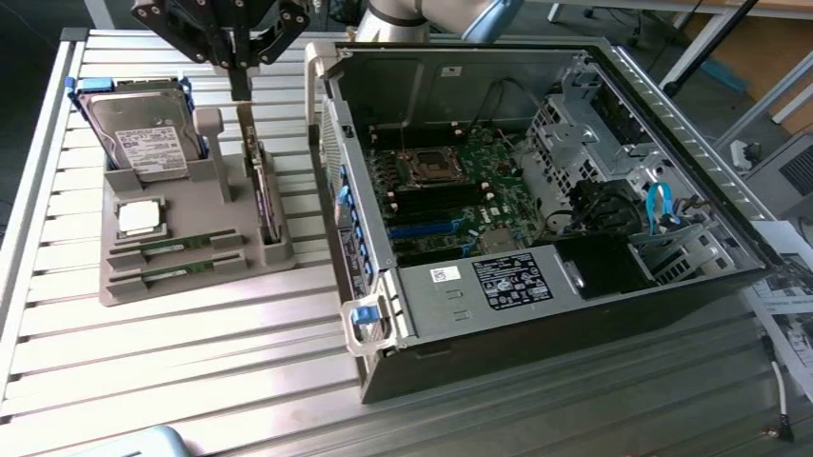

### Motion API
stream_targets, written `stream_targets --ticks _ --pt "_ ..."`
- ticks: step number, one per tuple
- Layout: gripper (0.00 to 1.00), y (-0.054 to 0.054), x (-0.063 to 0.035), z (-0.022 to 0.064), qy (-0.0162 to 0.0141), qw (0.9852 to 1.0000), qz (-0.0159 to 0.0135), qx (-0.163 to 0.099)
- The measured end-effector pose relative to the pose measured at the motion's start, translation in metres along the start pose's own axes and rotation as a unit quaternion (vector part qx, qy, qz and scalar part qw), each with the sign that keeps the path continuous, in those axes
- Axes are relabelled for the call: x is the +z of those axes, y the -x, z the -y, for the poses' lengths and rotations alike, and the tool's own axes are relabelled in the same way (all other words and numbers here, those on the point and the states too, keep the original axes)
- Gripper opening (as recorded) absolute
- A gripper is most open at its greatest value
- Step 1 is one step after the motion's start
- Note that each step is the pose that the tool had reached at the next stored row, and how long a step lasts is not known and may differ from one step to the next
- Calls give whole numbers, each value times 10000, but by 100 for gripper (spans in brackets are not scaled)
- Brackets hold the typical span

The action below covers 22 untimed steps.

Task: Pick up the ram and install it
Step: 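Reach for the ram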

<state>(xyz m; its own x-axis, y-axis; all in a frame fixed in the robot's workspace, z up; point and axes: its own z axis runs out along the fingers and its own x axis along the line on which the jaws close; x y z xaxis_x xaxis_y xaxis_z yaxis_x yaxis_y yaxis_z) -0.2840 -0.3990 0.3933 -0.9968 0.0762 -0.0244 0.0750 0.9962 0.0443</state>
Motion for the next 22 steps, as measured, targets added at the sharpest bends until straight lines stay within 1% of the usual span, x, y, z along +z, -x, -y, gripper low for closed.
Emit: stream_targets --ticks 6,22 --pt "11 -147 -4 11 0 10000 0 0" --pt "11 -481 -13 36 0 10000 0 0"
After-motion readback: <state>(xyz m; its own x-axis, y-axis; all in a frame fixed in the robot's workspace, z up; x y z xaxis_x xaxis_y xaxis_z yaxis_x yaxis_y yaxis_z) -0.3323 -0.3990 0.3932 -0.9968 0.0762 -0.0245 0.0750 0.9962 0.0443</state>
